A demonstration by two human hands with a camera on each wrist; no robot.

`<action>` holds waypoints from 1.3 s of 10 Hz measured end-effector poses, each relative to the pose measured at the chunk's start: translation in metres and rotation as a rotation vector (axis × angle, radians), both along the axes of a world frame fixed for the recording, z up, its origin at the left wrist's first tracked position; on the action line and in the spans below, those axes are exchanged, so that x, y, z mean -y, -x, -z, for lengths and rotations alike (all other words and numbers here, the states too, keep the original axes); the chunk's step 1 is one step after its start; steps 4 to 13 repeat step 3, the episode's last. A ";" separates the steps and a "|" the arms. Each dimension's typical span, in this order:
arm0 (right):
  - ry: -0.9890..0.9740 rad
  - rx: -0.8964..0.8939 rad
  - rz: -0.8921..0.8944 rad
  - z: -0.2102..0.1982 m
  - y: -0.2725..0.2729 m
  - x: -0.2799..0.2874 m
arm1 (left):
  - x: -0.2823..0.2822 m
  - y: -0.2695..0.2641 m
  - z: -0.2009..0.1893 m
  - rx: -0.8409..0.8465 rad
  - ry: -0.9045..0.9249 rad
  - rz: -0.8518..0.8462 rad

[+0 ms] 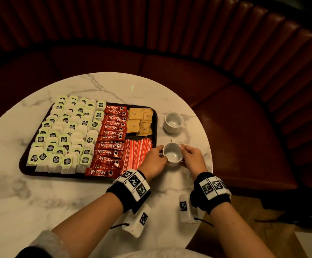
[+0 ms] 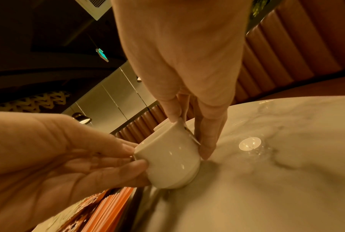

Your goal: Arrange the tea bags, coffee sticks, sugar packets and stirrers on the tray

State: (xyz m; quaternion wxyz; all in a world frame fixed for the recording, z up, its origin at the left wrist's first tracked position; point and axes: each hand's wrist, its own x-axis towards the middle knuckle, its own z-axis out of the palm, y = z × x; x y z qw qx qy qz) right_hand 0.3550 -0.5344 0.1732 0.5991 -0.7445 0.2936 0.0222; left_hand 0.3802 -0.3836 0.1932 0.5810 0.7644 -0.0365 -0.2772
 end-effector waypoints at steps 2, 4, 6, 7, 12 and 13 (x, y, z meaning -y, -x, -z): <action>0.025 -0.044 -0.005 -0.008 0.000 -0.003 | -0.008 -0.002 -0.008 -0.069 -0.038 0.043; 0.135 -0.023 -0.001 -0.030 0.004 -0.002 | -0.022 0.001 -0.019 -0.023 -0.072 0.034; 0.135 -0.023 -0.001 -0.030 0.004 -0.002 | -0.022 0.001 -0.019 -0.023 -0.072 0.034; 0.135 -0.023 -0.001 -0.030 0.004 -0.002 | -0.022 0.001 -0.019 -0.023 -0.072 0.034; 0.135 -0.023 -0.001 -0.030 0.004 -0.002 | -0.022 0.001 -0.019 -0.023 -0.072 0.034; 0.135 -0.023 -0.001 -0.030 0.004 -0.002 | -0.022 0.001 -0.019 -0.023 -0.072 0.034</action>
